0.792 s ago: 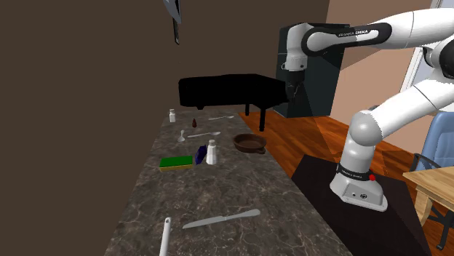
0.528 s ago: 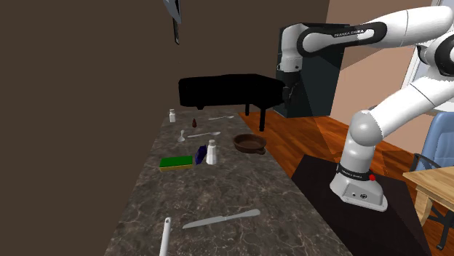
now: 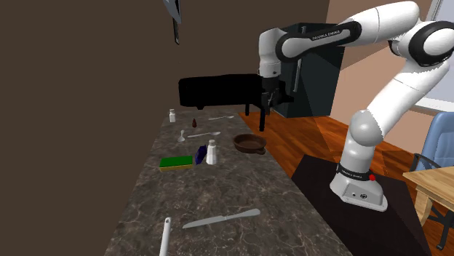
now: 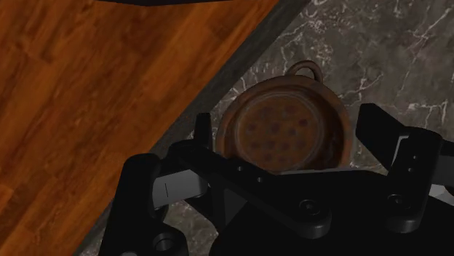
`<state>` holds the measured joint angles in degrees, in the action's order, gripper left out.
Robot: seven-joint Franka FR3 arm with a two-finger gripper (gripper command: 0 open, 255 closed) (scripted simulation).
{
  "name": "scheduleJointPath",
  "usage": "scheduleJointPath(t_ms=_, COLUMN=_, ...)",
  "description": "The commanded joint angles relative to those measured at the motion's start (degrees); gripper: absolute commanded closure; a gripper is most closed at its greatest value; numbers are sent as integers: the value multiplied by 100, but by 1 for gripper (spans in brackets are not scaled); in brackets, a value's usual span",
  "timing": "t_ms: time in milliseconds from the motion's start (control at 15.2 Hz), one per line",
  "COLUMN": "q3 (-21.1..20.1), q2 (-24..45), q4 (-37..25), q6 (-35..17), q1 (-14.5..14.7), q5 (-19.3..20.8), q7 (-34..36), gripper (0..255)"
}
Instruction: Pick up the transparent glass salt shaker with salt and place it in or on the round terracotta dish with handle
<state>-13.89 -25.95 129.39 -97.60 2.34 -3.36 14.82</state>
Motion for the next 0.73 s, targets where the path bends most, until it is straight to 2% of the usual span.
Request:
scheduleJointPath(t_ms=0, q3=-228, q2=442, q4=-265, q6=-150, q1=42, q5=4, q7=282, gripper=0)
scheduleJointPath(t_ms=330, q3=-667, q2=1530, q4=-1109, q6=-286, q1=123, q5=208, q7=907, gripper=0)
scheduleJointPath(t_ms=660, q3=-1005, q2=2712, q4=-2146, q6=-253, q1=297, q5=609, q7=1560, gripper=0)
